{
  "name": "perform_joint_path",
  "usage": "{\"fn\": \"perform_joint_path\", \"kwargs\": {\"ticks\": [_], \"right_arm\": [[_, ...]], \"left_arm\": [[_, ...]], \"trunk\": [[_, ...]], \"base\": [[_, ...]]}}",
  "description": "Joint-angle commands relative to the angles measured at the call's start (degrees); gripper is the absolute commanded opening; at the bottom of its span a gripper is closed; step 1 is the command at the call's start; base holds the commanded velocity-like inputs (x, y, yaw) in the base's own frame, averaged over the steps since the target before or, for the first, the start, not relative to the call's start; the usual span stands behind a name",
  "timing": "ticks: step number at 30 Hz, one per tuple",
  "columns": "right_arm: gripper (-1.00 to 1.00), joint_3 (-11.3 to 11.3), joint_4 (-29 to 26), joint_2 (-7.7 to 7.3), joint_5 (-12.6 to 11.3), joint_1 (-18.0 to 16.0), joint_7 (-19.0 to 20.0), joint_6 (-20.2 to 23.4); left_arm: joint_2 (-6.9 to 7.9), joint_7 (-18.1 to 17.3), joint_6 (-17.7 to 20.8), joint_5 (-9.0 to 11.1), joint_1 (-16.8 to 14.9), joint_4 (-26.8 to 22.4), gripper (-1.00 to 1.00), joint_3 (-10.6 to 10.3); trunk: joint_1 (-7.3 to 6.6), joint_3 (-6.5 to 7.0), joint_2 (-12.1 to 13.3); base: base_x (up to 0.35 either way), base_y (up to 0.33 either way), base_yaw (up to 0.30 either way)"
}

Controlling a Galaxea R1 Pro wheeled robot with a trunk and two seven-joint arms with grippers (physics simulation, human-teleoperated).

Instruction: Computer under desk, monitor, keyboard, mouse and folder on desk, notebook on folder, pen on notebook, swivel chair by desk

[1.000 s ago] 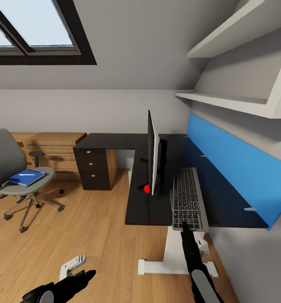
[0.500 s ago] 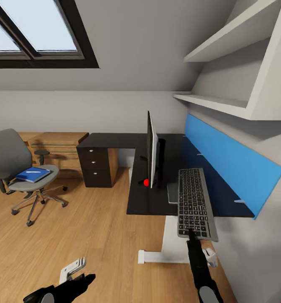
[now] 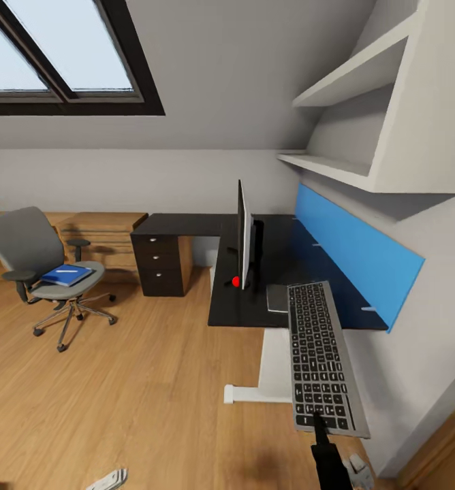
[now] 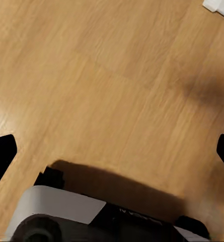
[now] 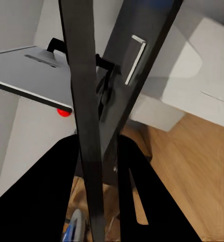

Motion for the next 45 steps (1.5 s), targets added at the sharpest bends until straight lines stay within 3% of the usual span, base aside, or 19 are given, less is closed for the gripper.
{"fn": "perform_joint_path", "kwargs": {"ticks": [1, 4, 6, 8, 11, 20, 23, 33, 45], "right_arm": [[-1.0, -0.05, 0.56, 0.0, -0.52, 0.08, 0.62, 0.02], [-1.0, -0.08, 3.58, -0.04, -0.7, 0.2, 2.71, 0.01], [-1.0, -0.11, 4.47, -0.17, -0.64, 0.21, 4.25, 0.01], [-1.0, -0.13, 6.21, -1.25, -0.62, 0.22, 6.89, 0.01], [-1.0, -0.14, 7.64, -1.65, -0.56, 0.23, 7.58, -0.01], [-1.0, -0.31, 8.73, -1.73, -1.01, 0.23, 7.65, -0.07], [-1.0, -2.1, 10.81, -1.46, -1.01, 0.23, 7.62, -0.17], [-1.0, -2.08, 12.9, -1.26, -1.15, 0.23, 7.52, -6.15], [-1.0, -2.15, 12.94, -1.41, -1.18, 0.23, 7.67, -6.85]], "left_arm": [[-0.04, 0.41, -0.73, 0.02, 0.02, 1.38, 1.0, -0.03], [-0.02, 0.21, -9.97, -1.13, 0.02, 5.16, 1.0, -2.36], [0.01, 0.18, -14.01, -1.28, 0.01, 6.82, 1.0, -4.11], [-0.01, 0.21, -18.0, -1.4, 0.0, 9.43, 1.0, -6.23], [0.02, 0.25, -18.83, -1.45, 0.04, 10.02, 1.0, -6.65], [0.11, 0.38, -19.29, -1.49, 0.05, 13.48, 1.0, -6.79], [0.02, 0.4, -19.3, -1.55, 0.01, 14.02, 1.0, -6.8], [-0.09, 0.56, -19.3, -1.58, 0.02, 14.83, 1.0, -6.81], [-0.29, 0.66, -19.3, -1.52, 0.01, 15.9, 1.0, -6.83]], "trunk": [[-0.26, 0.15, 0.38], [-0.91, 0.69, 1.58], [-1.35, 1.05, 2.39], [-1.79, 1.41, 3.19], [-2.45, 1.95, 4.39], [-2.45, 1.95, 4.39], [-2.45, 1.95, 4.39], [-2.45, 2.62, 4.39], [-2.45, 3.5, 4.39]], "base": [[-0.295, 0.0, 0.0], [-0.145, 0.0, 0.0], [-0.058, 0.0, 0.0], [-0.016, 0.0, 0.0], [-0.004, 0.0, 0.0], [0.0, 0.0, 0.0], [0.0, 0.276, 0.0], [0.007, 0.301, 0.0], [0.05, 0.282, 0.008]]}}
